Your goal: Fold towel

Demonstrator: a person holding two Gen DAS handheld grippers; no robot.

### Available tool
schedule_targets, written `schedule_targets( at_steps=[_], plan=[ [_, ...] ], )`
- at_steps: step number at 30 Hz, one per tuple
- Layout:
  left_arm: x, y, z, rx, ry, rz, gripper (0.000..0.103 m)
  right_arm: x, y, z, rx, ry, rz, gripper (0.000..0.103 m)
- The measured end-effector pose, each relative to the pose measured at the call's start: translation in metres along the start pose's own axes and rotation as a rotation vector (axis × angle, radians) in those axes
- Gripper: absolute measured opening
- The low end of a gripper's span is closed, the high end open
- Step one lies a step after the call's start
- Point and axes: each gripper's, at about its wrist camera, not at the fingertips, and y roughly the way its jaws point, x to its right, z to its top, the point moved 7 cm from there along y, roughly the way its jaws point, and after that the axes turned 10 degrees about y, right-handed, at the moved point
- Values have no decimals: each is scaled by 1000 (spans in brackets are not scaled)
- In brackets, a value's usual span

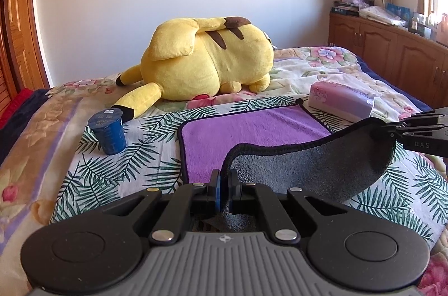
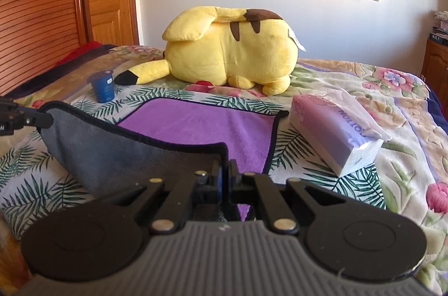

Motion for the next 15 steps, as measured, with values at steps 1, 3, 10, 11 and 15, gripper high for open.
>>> schedule_targets(
  at_steps=[1,3,10,11,15],
  plan=[
    [0,1,0,-2,4,0,0,0,2,0,0,-3,-2,4],
    [-1,2,1,-1,9,-1,0,1,5,-1,-3,-9,-4,4],
    [0,10,1,-10,30,-6,0,3,14,-3,-10,-26,-8,4],
    [0,12,1,-11,35,-6,0,3,16,-3,-9,-28,-8,4],
    [-3,15,1,-12,39,-6,0,4,20,-3,-7,-28,-23,4]
  ],
)
